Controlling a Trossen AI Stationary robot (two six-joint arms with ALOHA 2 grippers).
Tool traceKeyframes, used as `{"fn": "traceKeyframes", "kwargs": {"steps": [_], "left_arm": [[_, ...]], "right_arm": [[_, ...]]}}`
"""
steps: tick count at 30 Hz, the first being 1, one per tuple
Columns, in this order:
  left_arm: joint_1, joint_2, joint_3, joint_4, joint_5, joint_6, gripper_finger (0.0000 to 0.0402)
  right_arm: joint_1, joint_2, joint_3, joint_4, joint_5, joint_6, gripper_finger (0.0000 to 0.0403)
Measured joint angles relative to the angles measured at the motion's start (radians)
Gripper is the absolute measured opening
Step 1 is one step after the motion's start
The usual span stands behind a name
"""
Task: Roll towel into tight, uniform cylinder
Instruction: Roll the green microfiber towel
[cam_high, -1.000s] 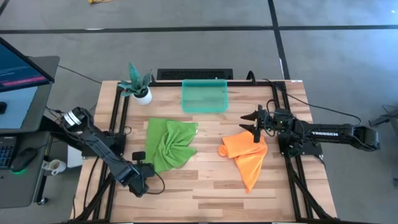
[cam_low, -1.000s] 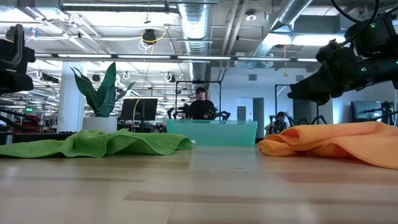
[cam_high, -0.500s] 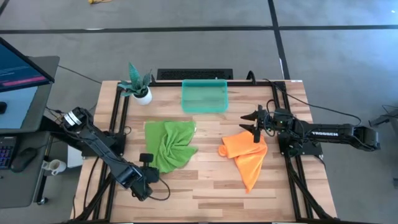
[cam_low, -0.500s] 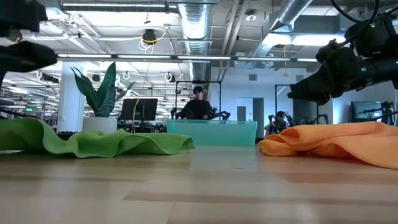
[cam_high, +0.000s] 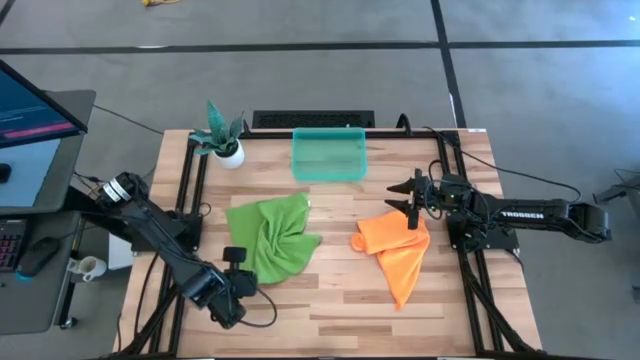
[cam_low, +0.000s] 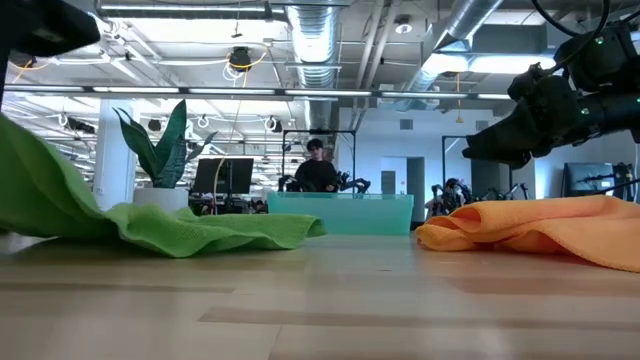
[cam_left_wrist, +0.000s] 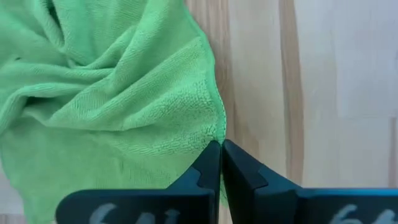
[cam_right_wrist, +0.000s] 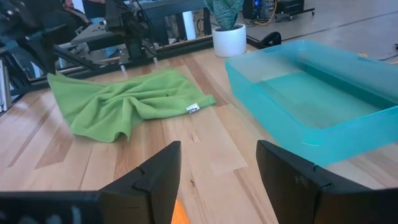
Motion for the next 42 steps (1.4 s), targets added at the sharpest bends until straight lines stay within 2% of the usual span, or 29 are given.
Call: {"fn": "traceKeyframes", "kwargs": {"steps": [15, 20, 25, 34, 38, 42], "left_arm": [[-0.050, -0.001, 0.060, -0.049, 0.166, -0.231, 0.0000], [-0.072, -0.001, 0.060, -0.048, 0.240, -0.287, 0.0000], [-0.083, -0.001, 0.060, -0.050, 0.268, -0.327, 0.0000], [-0.083, -0.001, 0.060, -0.050, 0.288, -0.385, 0.0000], [-0.083, -0.001, 0.060, -0.050, 0.287, -0.411, 0.0000], [-0.083, -0.001, 0.060, -0.050, 0.287, -0.437, 0.0000]], "right_arm": [[0.001, 0.000, 0.000, 0.031, 0.000, 0.007, 0.0230], [0.020, 0.001, 0.010, 0.085, 0.000, 0.206, 0.0230], [0.050, 0.000, 0.040, 0.191, 0.000, 0.277, 0.0230], [0.228, 0.024, 0.182, 0.223, 0.011, 0.216, 0.0230], [0.349, 0.091, 0.265, 0.199, 0.084, 0.114, 0.0230], [0.462, 0.186, 0.348, 0.063, 0.218, -0.010, 0.0230]]}}
